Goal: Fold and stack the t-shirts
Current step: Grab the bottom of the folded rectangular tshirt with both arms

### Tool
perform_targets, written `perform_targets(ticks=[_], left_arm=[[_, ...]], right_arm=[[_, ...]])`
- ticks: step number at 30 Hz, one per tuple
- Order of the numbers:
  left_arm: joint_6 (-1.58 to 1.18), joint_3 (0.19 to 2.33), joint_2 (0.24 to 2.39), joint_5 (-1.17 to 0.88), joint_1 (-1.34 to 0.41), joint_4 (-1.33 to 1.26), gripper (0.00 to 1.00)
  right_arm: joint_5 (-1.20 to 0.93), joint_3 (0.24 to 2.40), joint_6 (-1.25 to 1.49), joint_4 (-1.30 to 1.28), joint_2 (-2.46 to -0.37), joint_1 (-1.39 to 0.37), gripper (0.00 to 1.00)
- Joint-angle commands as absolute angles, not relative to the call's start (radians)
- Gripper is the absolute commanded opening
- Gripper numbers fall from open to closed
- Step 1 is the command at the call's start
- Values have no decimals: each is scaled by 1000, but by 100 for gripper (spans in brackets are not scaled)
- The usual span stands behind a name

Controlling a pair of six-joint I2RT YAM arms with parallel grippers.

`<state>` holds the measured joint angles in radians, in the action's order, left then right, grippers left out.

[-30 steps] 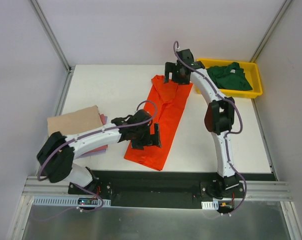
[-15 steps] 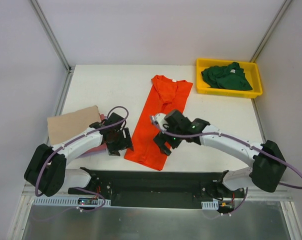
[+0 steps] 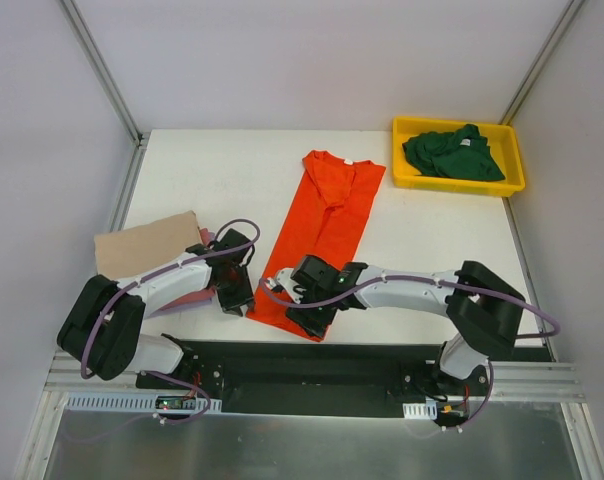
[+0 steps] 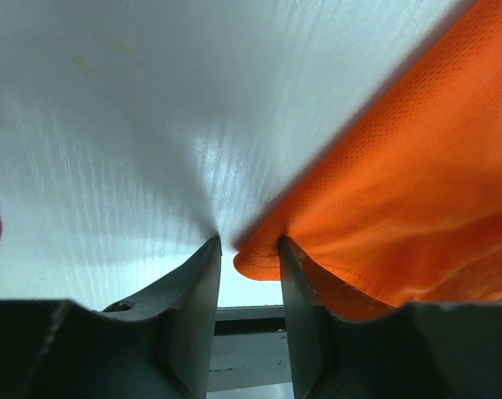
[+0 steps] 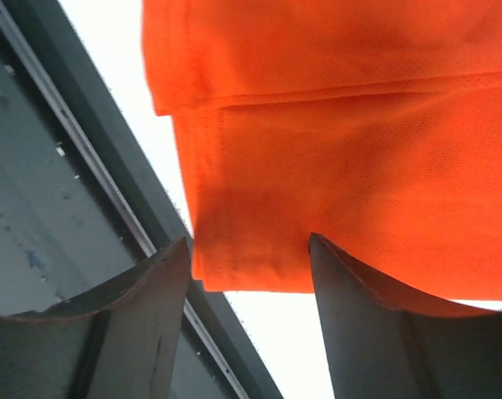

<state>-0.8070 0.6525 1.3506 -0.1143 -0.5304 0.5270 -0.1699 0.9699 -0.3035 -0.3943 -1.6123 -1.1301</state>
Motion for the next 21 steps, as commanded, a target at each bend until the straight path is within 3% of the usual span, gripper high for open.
perform_targets(ticks=[1,4,8,11,21], left_arm=[[-818,629,1391,-77,-552,500,28],[-818,634,1410,-90,-554,480,22],[-813,626,1408,-92,-560,474,3],[-818,601,1365,-95,-560,472,0],[-850,554,1168,-130,-560,485,0]], right_arm=[[-111,977,-308,-360,-1666,-1137,60],[-34,959,-293,-351,-1697,-1152,60],[93,950,-262,-377,-1724,-1187,56],[106,943,-244,-384,-1709,-1218,54],[-24,904,-187,-311,-1602,-1258,1]])
